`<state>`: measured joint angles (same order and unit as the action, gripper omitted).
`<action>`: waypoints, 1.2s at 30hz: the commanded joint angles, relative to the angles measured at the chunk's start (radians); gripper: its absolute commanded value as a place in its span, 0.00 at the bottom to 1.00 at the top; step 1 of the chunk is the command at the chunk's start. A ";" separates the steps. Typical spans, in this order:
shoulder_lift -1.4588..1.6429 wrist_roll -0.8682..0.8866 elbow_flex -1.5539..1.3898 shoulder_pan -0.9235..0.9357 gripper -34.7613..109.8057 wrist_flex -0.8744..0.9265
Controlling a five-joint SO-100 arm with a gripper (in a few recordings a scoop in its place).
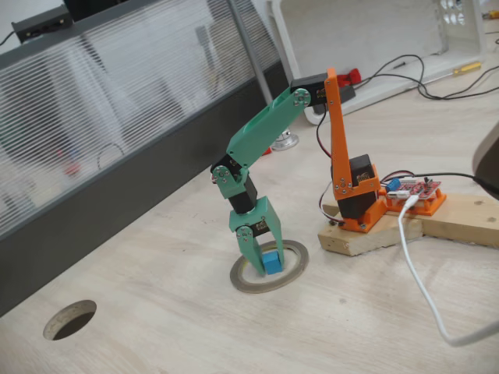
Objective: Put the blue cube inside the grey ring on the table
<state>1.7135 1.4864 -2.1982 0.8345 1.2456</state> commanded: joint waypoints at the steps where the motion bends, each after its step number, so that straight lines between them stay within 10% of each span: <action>1: 0.041 0.000 0.003 0.018 0.51 0.021; 36: 0.038 0.002 0.360 0.017 0.53 0.341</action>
<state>1.7135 1.4864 -1.8623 0.8345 1.5570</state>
